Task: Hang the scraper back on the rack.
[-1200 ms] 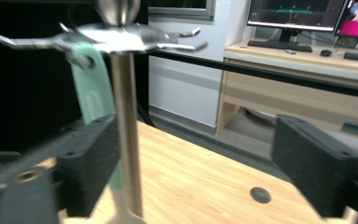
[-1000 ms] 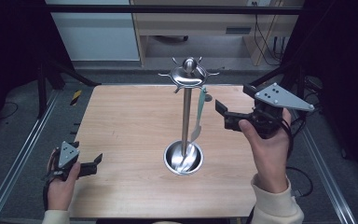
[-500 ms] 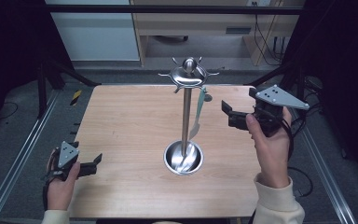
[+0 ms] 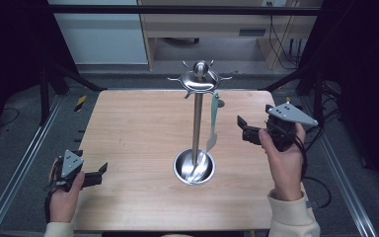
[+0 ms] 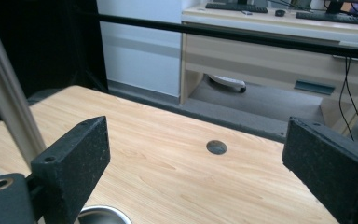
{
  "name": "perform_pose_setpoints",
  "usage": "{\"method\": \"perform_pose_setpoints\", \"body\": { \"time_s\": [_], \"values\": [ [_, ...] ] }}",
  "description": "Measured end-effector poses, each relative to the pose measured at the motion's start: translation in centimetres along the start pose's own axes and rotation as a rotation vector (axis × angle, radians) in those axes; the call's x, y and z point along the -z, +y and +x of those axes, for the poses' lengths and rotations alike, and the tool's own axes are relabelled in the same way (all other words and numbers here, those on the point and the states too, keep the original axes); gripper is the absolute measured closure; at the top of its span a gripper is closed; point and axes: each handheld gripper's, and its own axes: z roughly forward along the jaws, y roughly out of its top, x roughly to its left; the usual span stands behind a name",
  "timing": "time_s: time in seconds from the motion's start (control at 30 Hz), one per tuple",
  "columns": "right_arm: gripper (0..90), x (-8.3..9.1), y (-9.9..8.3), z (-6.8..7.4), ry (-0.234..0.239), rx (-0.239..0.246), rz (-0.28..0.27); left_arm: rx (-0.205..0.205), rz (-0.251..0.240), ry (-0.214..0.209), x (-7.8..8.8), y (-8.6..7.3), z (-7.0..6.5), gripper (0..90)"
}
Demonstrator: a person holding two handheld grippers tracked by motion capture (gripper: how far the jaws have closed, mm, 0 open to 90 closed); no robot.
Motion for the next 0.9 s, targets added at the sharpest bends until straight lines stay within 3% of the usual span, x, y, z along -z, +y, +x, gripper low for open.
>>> {"method": "perform_pose_setpoints", "body": {
  "time_s": [0.23, 0.47, 0.9],
  "values": [
    [8.8, -1.7, -2.4, -0.4, -0.047, -0.006, 0.003, 0.003, -0.001, -0.001, 0.0, 0.0, 0.1, 2.1],
    [9.4, -3.2, -4.6, -0.9, -0.077, -0.020, 0.045, 0.006, -0.003, 0.000, 0.0, 0.0, 0.1, 2.1],
    [9.6, -4.8, -7.1, -1.3, -0.112, 0.000, 0.121, 0.006, -0.003, -0.001, 0.0, 0.0, 0.1, 2.2]
  ]
}}
